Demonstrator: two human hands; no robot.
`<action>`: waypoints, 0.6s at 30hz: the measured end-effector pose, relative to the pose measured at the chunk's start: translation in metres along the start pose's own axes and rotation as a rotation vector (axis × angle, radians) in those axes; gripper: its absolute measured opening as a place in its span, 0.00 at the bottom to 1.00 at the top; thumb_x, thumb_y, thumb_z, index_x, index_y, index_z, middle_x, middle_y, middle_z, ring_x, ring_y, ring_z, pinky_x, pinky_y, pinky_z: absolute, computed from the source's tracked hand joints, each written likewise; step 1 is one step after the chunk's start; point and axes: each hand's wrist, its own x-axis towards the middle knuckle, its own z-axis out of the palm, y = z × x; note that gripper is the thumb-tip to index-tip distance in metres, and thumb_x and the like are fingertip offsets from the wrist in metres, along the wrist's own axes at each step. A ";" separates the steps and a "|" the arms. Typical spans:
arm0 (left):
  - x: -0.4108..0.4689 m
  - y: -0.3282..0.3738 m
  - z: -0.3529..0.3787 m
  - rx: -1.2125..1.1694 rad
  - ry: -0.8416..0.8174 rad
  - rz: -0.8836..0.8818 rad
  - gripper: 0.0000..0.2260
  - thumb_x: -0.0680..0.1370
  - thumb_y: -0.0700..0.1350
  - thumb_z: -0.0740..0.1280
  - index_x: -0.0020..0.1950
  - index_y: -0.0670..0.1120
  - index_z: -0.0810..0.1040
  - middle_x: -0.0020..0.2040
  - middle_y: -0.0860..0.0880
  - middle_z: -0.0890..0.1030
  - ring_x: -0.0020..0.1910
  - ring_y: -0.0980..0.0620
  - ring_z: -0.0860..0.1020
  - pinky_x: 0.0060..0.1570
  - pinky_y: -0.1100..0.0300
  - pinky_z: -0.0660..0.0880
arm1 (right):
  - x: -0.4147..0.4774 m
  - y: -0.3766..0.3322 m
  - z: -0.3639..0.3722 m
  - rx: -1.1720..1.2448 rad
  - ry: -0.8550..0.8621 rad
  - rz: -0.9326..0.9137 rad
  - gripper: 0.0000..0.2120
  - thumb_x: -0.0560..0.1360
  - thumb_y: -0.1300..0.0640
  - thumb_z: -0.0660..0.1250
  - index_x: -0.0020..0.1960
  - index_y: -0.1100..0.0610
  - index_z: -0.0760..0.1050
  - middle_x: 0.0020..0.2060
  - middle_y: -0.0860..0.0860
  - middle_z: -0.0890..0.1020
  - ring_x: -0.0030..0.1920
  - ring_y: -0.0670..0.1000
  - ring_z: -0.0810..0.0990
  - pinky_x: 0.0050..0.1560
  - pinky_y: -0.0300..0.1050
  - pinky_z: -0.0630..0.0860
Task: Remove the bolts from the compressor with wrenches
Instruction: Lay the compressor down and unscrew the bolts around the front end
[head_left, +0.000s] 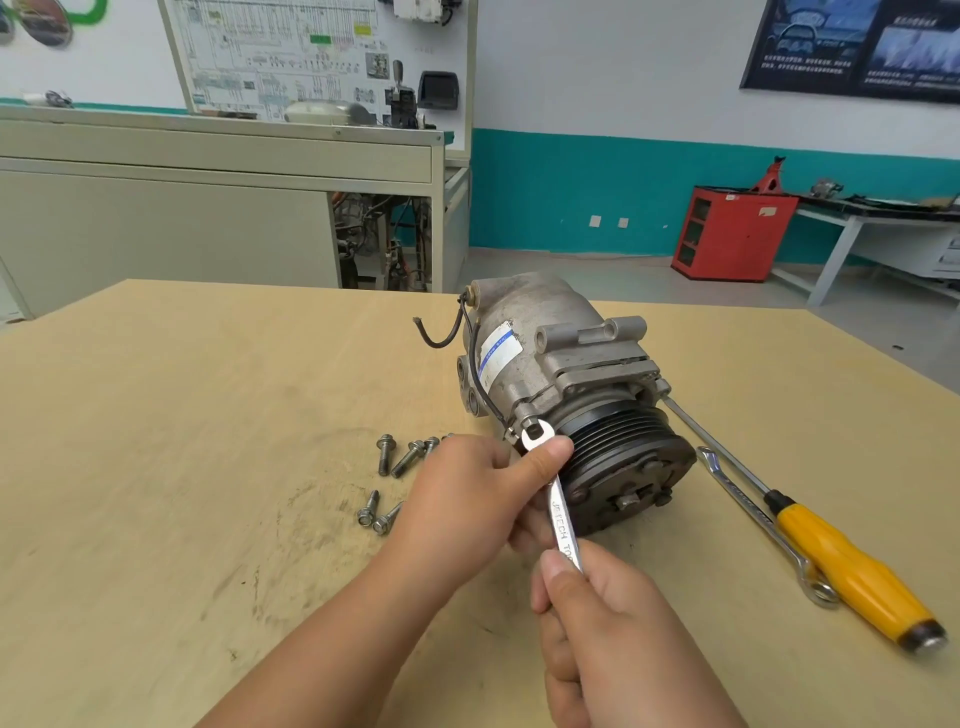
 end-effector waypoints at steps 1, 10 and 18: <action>-0.001 0.001 0.000 0.160 0.064 0.057 0.21 0.70 0.61 0.68 0.26 0.46 0.72 0.23 0.48 0.79 0.20 0.58 0.70 0.24 0.69 0.66 | 0.002 0.001 0.000 -0.052 0.021 -0.013 0.16 0.80 0.59 0.54 0.34 0.59 0.66 0.16 0.46 0.62 0.17 0.44 0.58 0.23 0.36 0.56; -0.002 0.004 0.003 0.527 0.120 0.222 0.26 0.72 0.62 0.66 0.30 0.39 0.73 0.21 0.51 0.68 0.22 0.55 0.64 0.24 0.65 0.63 | 0.003 -0.002 -0.005 -0.684 0.237 -0.136 0.14 0.81 0.53 0.52 0.37 0.50 0.62 0.28 0.48 0.69 0.30 0.42 0.66 0.32 0.33 0.65; -0.002 0.003 0.011 0.430 0.086 0.143 0.25 0.79 0.56 0.56 0.25 0.48 0.72 0.22 0.51 0.72 0.21 0.58 0.68 0.29 0.64 0.66 | 0.003 -0.005 -0.004 -0.990 0.307 -0.131 0.08 0.82 0.50 0.47 0.45 0.49 0.59 0.32 0.45 0.67 0.30 0.42 0.64 0.28 0.35 0.62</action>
